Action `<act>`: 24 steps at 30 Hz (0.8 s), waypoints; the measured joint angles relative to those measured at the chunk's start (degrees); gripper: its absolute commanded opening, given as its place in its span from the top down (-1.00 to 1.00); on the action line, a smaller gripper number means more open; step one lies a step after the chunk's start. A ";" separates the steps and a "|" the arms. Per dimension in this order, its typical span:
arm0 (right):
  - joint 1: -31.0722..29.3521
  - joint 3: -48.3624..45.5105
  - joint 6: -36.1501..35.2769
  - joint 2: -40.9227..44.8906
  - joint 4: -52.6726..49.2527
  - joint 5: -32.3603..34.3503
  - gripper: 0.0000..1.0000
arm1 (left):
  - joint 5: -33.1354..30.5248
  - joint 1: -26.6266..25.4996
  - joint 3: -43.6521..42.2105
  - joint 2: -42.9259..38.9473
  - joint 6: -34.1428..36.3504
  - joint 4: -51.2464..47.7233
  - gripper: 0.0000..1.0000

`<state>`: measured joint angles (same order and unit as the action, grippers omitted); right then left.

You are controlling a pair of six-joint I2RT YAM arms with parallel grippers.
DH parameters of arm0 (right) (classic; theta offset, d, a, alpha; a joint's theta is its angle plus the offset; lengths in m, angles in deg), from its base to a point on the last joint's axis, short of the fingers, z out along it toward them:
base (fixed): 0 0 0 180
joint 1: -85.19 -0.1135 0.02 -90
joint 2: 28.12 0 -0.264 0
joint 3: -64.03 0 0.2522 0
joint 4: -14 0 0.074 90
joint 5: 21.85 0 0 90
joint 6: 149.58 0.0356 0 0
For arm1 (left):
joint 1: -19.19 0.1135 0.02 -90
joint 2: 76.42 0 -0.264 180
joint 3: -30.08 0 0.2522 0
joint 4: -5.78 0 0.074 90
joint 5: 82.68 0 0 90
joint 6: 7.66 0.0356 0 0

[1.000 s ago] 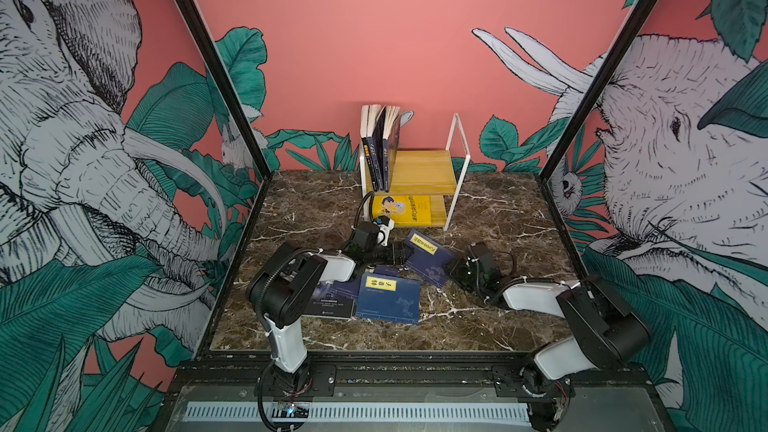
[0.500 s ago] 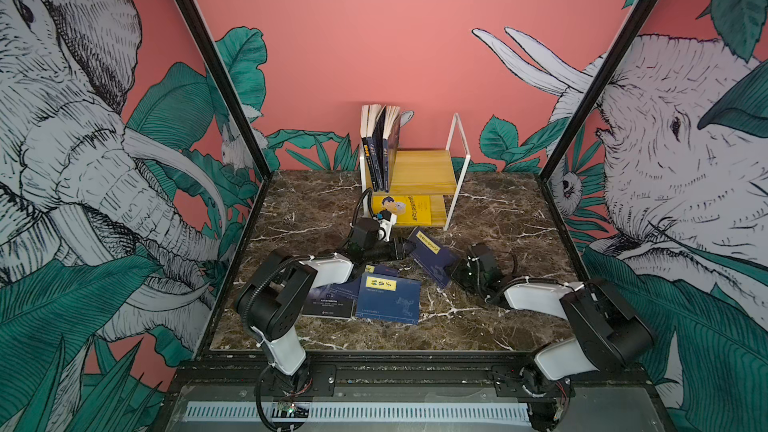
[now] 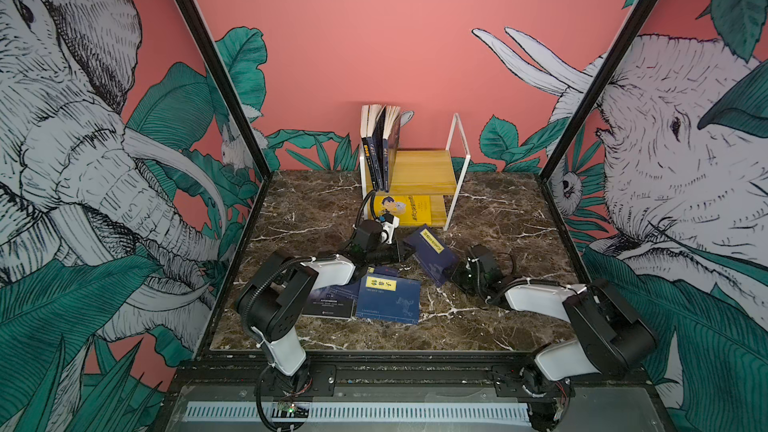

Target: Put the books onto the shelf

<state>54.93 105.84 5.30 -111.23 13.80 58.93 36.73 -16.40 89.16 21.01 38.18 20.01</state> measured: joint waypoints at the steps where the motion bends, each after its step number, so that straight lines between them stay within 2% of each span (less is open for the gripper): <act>1: -0.09 -0.17 -0.09 0.37 -0.44 0.07 0.23 | -0.31 0.00 0.00 0.00 0.02 -0.02 0.54; 6: -0.11 -0.39 -0.22 0.87 -1.01 0.26 0.23 | -1.49 0.00 0.44 1.53 -0.72 0.26 0.33; 7: -0.13 -0.39 -0.22 0.87 -1.01 0.24 0.23 | -1.64 0.00 0.68 2.23 -0.96 0.15 0.24; 9: -0.13 -0.39 -0.20 0.90 -1.01 0.22 0.21 | -2.25 0.02 0.72 2.89 -1.27 -0.79 -0.16; 13: -0.11 -0.42 -0.20 1.51 -1.90 0.94 0.19 | -4.50 0.46 0.61 2.73 -0.31 -2.12 -0.40; 20: -0.11 -0.68 -0.17 2.43 -3.37 3.06 0.24 | -8.57 2.40 0.59 3.96 3.65 -0.31 -0.58; 24: -0.11 -0.68 -0.15 2.43 -3.45 3.13 0.24 | -10.05 2.64 -0.68 7.26 5.46 4.79 -0.59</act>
<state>54.82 105.16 5.15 -108.80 10.35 62.06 26.68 -13.76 88.48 28.26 43.64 24.80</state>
